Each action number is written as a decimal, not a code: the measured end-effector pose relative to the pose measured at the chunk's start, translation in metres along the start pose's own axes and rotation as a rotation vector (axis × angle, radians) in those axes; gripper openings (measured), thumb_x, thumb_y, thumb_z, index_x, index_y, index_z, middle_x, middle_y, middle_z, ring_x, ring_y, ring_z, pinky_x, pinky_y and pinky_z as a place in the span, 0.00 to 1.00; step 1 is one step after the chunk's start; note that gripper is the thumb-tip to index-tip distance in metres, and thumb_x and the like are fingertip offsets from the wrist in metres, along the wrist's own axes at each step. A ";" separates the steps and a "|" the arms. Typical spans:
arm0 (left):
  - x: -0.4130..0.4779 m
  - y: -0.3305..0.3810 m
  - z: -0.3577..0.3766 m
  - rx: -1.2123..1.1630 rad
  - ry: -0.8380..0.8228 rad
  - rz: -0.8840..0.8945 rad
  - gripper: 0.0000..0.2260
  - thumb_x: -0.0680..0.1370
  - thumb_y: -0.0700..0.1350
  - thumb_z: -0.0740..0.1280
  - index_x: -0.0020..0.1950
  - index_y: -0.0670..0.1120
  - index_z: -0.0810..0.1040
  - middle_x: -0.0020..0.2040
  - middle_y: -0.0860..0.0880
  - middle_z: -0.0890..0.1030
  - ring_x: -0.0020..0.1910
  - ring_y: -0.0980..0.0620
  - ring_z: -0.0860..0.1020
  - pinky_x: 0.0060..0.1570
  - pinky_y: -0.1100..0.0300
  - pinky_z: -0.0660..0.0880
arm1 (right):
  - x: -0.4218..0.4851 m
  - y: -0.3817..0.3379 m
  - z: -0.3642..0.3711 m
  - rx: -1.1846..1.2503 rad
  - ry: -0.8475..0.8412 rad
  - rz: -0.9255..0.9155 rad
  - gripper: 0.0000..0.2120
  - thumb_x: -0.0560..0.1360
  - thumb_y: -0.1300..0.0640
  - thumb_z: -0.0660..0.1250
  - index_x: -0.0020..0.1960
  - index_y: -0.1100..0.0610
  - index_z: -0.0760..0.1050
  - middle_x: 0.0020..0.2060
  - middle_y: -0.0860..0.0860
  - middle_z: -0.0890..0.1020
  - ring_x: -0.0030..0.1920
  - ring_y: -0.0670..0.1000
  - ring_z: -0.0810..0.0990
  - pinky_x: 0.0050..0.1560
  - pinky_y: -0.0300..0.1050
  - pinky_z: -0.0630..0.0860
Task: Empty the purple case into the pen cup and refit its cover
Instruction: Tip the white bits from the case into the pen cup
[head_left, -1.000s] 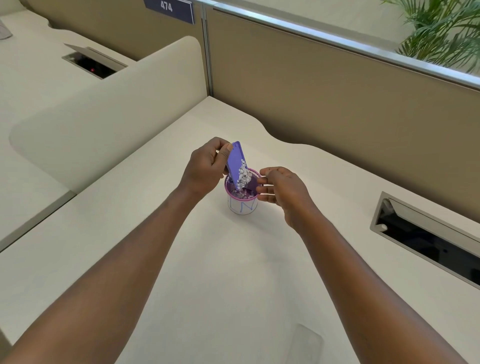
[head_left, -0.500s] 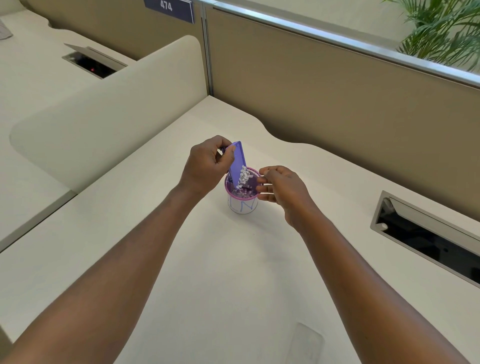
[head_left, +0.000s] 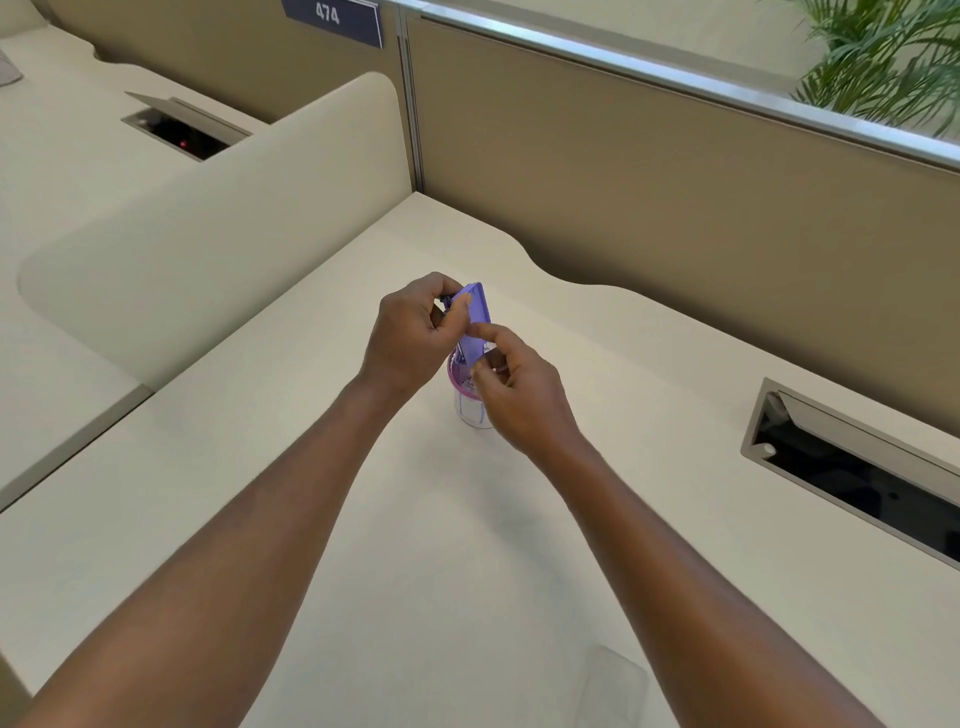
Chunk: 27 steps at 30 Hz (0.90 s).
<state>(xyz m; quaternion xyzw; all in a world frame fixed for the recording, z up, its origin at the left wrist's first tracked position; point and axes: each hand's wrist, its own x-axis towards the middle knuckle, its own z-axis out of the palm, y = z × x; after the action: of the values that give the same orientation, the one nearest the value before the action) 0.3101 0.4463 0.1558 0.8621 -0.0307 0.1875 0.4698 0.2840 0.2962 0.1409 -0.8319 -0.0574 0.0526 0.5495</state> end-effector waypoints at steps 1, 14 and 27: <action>0.000 0.000 0.000 0.001 0.006 0.002 0.06 0.81 0.42 0.66 0.49 0.41 0.81 0.34 0.45 0.82 0.31 0.39 0.78 0.34 0.45 0.77 | 0.000 0.000 0.001 0.006 0.018 -0.001 0.18 0.80 0.58 0.61 0.67 0.45 0.75 0.44 0.46 0.81 0.38 0.44 0.77 0.35 0.33 0.68; 0.002 0.001 -0.001 0.041 0.030 0.056 0.07 0.82 0.44 0.66 0.48 0.43 0.81 0.34 0.52 0.81 0.29 0.47 0.78 0.31 0.56 0.75 | -0.005 0.002 0.003 -0.035 0.007 -0.052 0.24 0.79 0.59 0.60 0.72 0.42 0.70 0.42 0.46 0.80 0.39 0.47 0.78 0.37 0.38 0.74; 0.001 0.003 -0.005 0.039 0.043 0.046 0.07 0.82 0.44 0.66 0.49 0.42 0.81 0.33 0.49 0.81 0.31 0.42 0.80 0.35 0.50 0.76 | -0.007 0.002 0.004 -0.090 -0.004 -0.117 0.26 0.78 0.58 0.61 0.74 0.42 0.67 0.44 0.45 0.80 0.41 0.47 0.78 0.42 0.45 0.76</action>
<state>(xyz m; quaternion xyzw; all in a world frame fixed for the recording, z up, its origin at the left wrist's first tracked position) 0.3089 0.4485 0.1608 0.8659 -0.0370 0.2172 0.4490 0.2769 0.2980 0.1373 -0.8508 -0.1097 0.0195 0.5135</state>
